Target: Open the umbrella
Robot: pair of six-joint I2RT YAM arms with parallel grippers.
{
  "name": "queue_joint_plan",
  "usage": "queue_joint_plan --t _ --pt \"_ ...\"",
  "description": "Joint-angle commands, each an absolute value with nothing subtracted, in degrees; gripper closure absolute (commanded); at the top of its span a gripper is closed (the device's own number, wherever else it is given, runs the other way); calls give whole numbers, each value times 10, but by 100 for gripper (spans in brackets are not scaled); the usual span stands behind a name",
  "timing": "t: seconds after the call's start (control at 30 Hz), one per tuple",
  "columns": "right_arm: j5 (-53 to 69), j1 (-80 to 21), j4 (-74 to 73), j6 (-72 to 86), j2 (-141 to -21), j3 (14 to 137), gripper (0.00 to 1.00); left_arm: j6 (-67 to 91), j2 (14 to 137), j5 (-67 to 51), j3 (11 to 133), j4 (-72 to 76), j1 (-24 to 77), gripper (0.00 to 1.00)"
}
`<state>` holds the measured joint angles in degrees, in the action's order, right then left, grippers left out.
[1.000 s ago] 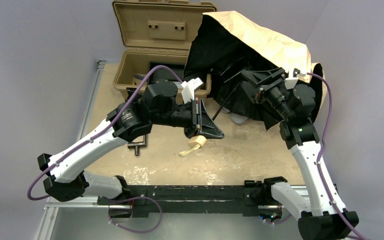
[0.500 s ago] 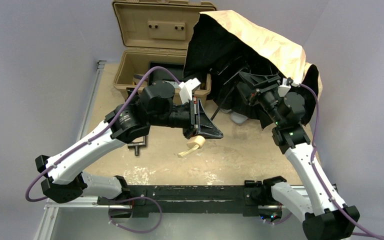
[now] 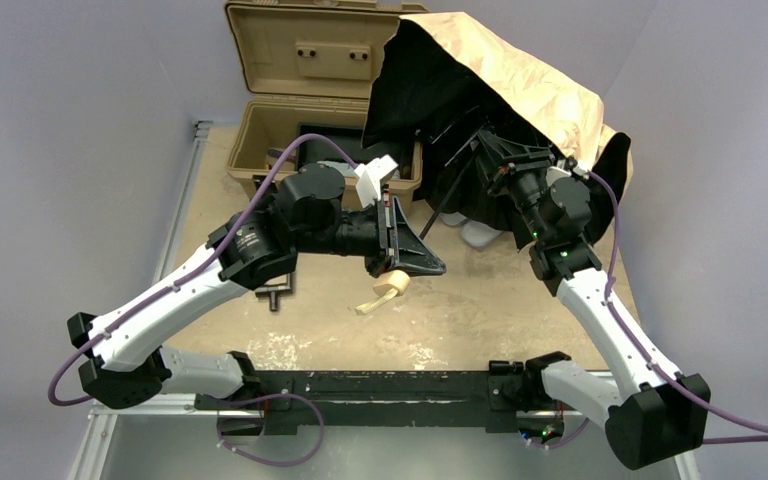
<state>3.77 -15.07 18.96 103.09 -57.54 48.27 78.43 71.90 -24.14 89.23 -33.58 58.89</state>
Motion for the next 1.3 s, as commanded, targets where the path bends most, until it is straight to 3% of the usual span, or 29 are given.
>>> queue_joint_plan --t 0.0,0.13,0.17,0.23,0.57,0.7,0.83,1.0,1.27 --pt "-17 -156 241 1065 -597 494 72 757 687 -243 897 -235 590 100" --pt "-26 -156 255 1076 -621 511 75 757 684 -250 893 -231 591 100" --pt "-25 -156 256 1076 -627 516 81 757 683 -253 892 -229 592 100" --pt "-31 -156 257 1080 -636 519 85 756 683 -255 891 -226 595 100" --pt "-108 -148 277 1109 -639 542 93 724 710 -333 925 -265 616 100" --pt "-116 -106 285 1085 -651 579 93 691 725 -373 942 -335 633 100" --pt "-94 -41 307 1041 -673 617 99 673 720 -398 918 -383 651 100" --pt "-92 19 347 1013 -693 654 91 657 718 -425 894 -417 685 100" --pt "-81 96 359 1025 -736 703 90 640 707 -433 851 -460 726 100"
